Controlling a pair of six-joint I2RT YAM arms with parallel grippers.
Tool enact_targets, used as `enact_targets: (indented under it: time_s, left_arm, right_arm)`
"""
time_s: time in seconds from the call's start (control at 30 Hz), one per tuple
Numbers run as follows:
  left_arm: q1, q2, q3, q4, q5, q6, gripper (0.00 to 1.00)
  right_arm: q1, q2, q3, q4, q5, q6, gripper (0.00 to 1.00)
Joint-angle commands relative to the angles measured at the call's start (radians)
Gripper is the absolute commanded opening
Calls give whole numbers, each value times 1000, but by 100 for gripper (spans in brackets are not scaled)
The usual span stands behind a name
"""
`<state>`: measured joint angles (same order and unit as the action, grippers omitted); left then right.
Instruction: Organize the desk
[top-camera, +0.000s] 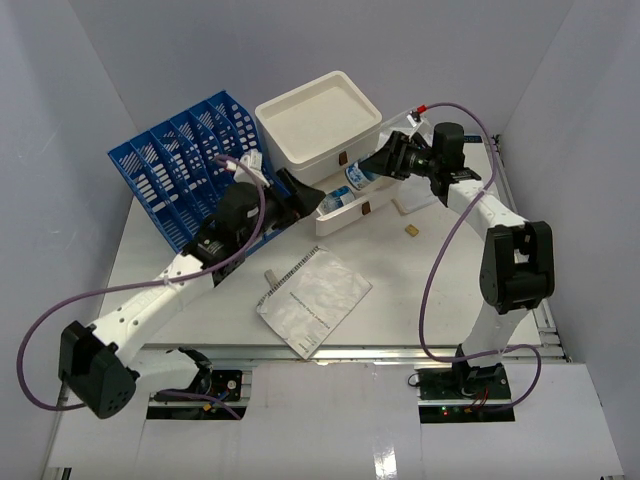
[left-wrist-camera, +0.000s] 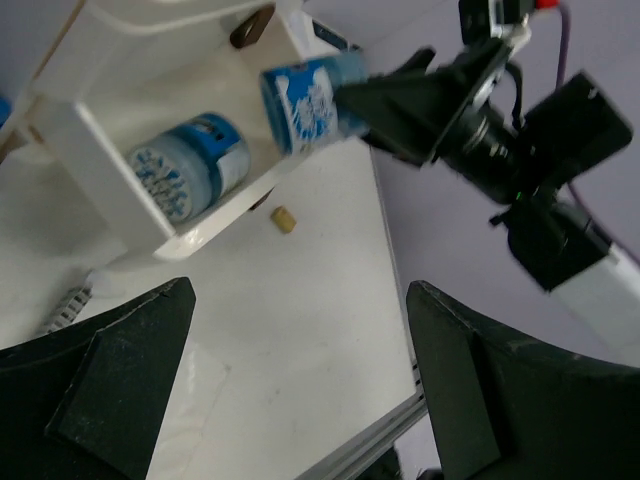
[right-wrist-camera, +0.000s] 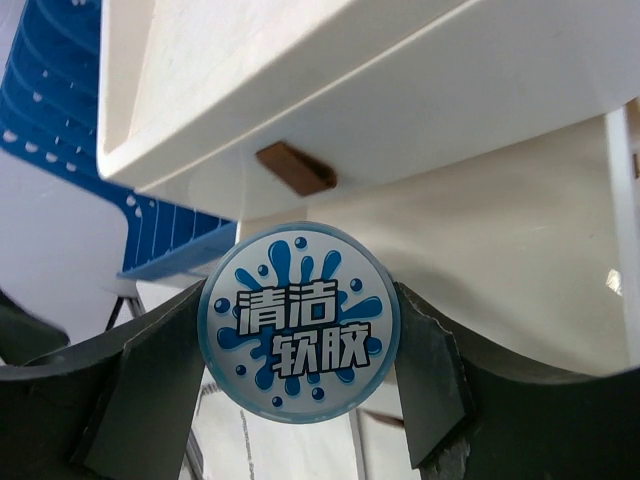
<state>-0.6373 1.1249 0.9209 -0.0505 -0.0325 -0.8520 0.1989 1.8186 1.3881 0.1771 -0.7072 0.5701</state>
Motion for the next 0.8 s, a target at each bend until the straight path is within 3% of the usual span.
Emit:
enact_targets:
  time_s: [0.0, 0.17, 0.33, 0.77]
  left_arm:
    - [2, 175, 255, -85, -70, -122, 98]
    - [2, 307, 403, -150, 18, -169, 98]
    - [2, 360, 415, -155, 153, -235, 98]
    - [2, 363, 363, -97, 382, -290, 98]
  right_arm:
    - [-4, -167, -72, 151, -180, -117, 21]
    - [-3, -270, -218, 220, -347, -245, 21]
    - [15, -370, -352, 320, -425, -315, 18]
    - [102, -454, -382, 207, -361, -515, 18]
